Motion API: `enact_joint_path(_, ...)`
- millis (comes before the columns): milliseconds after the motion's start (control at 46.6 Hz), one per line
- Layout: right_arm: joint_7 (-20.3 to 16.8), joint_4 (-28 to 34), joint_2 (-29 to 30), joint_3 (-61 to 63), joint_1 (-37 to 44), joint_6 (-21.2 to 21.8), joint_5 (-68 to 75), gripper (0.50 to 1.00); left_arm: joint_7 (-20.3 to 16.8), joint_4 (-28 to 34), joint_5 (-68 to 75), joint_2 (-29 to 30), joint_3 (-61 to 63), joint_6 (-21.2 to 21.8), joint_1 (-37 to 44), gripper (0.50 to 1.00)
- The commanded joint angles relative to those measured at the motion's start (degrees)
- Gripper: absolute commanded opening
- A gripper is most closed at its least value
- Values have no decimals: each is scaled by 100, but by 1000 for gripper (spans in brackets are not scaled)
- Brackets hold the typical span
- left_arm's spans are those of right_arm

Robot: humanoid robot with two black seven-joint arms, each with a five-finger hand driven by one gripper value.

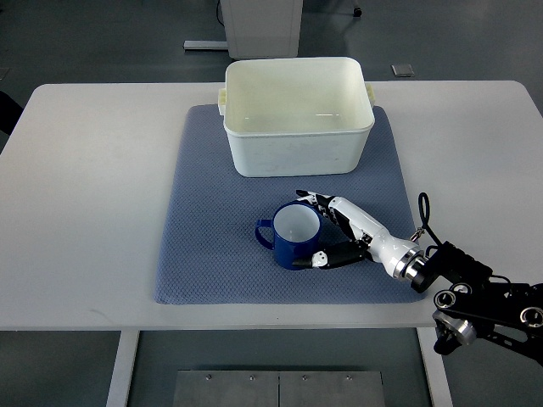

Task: Place cup in box with right hand
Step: 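Close the right hand fingers around the mug body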

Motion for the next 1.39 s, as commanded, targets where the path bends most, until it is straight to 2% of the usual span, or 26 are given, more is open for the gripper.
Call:
enact_joint_path(0, -38, 1, 22, 0, 6, -3, 8, 998, -1, 3, 0, 0, 0, -1, 0, 1000)
enact_joint_path(494, -179, -131, 216, 0, 41, -21, 8, 981, 8, -6, 0, 0, 0, -1, 0, 1000)
enact_joint_path(687, -188, -183, 286, 0, 41, -21, 8, 943, -1, -6, 0, 0, 0, -1, 0, 1000)
enact_joint_path(794, -188, -192, 321, 0, 41, -21, 8, 906, -1, -6, 0, 0, 0, -1, 0, 1000)
enact_joint_path(901, -188, -192, 321, -18, 67, -21, 8, 862, -1, 3, 0, 0, 0, -1, 0, 1000)
enact_joint_path(1073, -179, -184, 330, -97, 146, -21, 96, 755, -1, 3, 0, 0, 0, -1, 0, 1000)
enact_joint_path(1266, -126, -175, 321, -123, 217, -21, 167, 500, -1, 3, 0, 0, 0, -1, 0, 1000)
enact_joint_path(1373, -109, -166, 321, -123, 217, -21, 167, 500, -1, 3, 0, 0, 0, -1, 0, 1000)
